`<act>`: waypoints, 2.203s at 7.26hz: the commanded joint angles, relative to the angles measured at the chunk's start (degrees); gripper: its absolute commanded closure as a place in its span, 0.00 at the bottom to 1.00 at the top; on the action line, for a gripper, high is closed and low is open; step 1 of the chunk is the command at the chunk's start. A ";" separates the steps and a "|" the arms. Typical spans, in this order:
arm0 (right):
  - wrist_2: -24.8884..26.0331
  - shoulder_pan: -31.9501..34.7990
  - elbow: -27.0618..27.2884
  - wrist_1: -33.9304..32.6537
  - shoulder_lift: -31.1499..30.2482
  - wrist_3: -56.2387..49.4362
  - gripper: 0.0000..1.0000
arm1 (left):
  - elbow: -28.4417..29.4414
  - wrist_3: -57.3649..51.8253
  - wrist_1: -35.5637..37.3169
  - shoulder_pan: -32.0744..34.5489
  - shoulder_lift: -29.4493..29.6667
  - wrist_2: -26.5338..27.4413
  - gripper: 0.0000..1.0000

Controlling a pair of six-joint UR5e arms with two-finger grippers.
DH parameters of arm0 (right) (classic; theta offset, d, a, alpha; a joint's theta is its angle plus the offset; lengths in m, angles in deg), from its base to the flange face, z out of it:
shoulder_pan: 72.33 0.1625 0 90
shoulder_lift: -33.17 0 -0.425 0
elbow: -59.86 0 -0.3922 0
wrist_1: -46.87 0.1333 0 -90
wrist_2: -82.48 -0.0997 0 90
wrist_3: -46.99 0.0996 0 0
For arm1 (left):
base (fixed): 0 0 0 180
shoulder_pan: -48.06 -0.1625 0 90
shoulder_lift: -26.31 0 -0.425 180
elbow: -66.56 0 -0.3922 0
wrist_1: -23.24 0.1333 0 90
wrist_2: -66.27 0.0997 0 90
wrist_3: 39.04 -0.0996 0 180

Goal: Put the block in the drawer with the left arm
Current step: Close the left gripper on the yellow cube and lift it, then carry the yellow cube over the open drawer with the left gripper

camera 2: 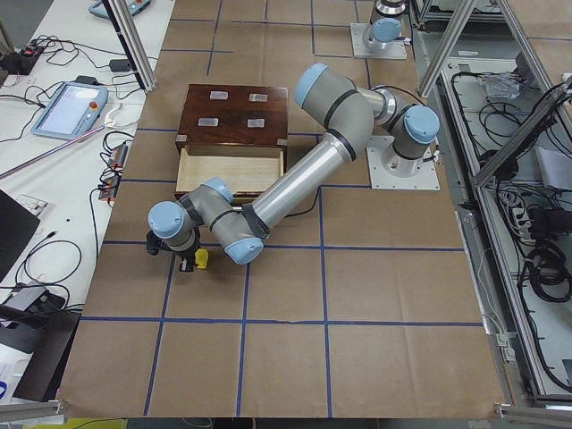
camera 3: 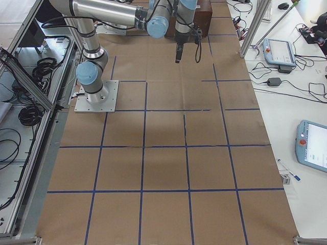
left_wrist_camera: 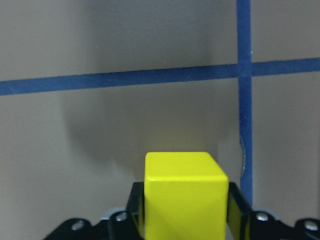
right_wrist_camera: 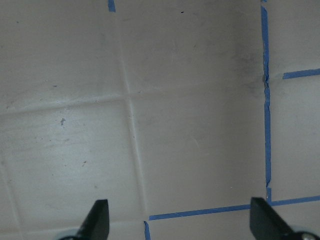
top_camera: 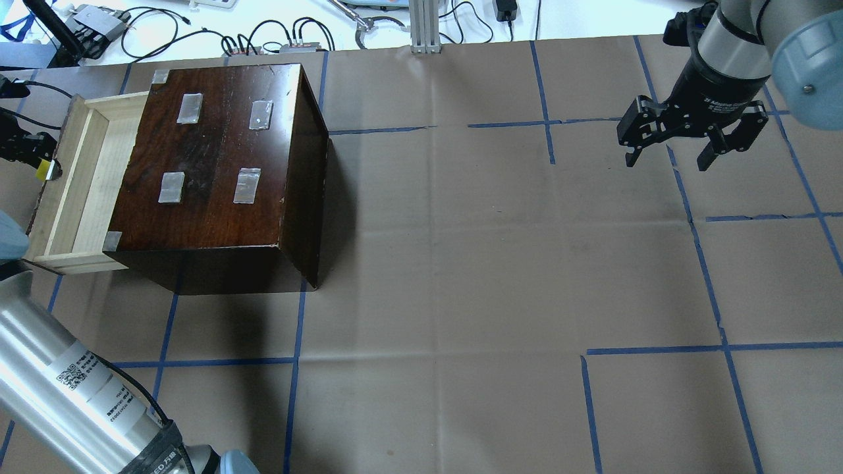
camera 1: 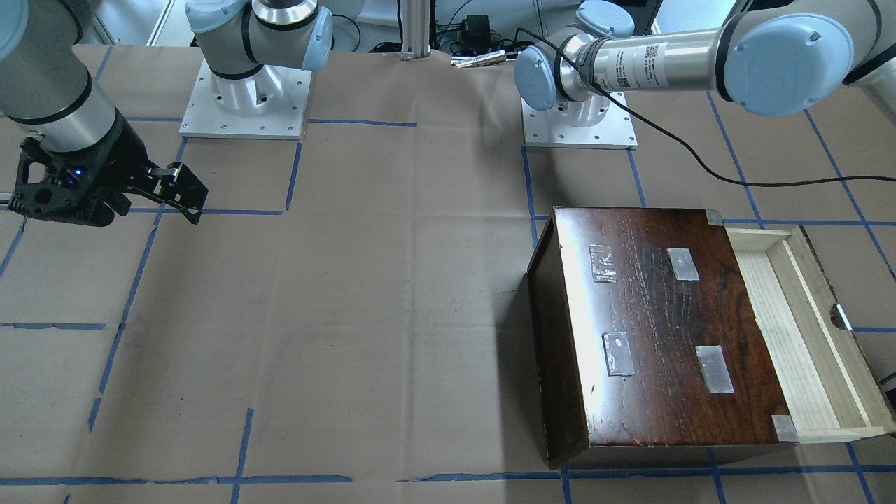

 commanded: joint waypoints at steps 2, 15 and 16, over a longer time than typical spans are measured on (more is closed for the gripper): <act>-0.06 0.00 0.08 0.00 0.00 0.00 0.00 | -0.55 -0.34 -1.35 -0.09 -6.90 0.30 1.00; 0.02 0.00 -0.01 0.00 0.00 0.00 0.00 | -32.45 11.78 -4.26 9.49 -31.91 -0.49 0.99; 0.02 0.00 0.08 0.00 0.00 0.00 0.00 | -32.46 11.79 -4.18 9.49 -31.38 -0.49 0.99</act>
